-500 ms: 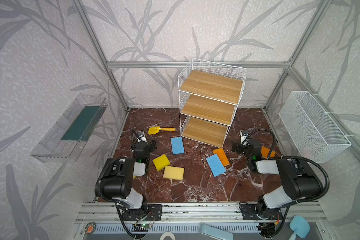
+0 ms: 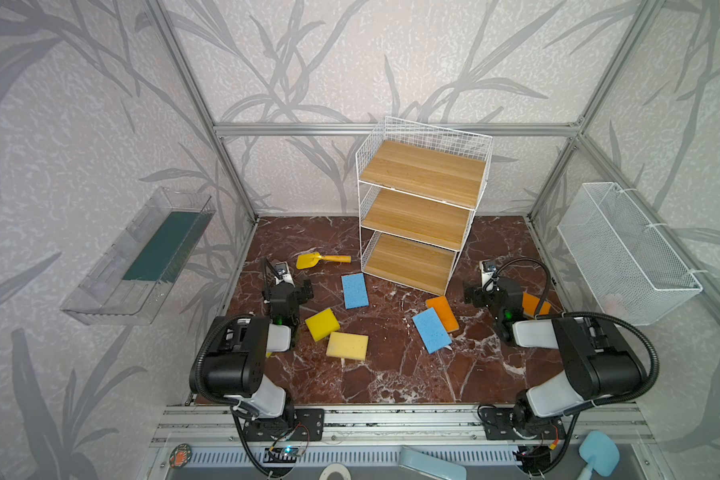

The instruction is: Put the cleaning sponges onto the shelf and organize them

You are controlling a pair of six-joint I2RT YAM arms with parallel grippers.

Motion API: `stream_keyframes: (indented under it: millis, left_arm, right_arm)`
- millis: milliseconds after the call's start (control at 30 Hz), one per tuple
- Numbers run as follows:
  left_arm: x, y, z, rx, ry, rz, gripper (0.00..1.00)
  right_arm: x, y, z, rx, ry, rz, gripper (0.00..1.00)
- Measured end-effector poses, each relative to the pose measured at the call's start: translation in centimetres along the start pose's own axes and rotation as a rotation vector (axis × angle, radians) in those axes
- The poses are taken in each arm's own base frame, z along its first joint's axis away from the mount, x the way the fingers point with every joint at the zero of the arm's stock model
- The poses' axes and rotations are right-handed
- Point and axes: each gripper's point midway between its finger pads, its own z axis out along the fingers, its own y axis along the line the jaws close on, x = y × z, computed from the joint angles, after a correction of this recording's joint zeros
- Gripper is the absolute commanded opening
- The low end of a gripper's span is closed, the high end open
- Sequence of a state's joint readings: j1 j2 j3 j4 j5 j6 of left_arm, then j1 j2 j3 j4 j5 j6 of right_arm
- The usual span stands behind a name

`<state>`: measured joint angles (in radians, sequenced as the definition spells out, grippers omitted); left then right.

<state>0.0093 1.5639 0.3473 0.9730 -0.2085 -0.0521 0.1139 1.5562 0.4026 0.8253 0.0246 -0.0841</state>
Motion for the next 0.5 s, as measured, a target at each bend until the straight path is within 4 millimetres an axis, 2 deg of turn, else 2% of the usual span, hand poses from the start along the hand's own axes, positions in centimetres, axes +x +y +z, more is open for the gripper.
stream_keyframes:
  millis: [500]
  left_arm:
    - [0.26,0.14,0.05,0.002,0.011,0.000,1.00]
  right_arm:
    - [0.00,-0.02,0.00,0.001,0.000,0.001,0.99]
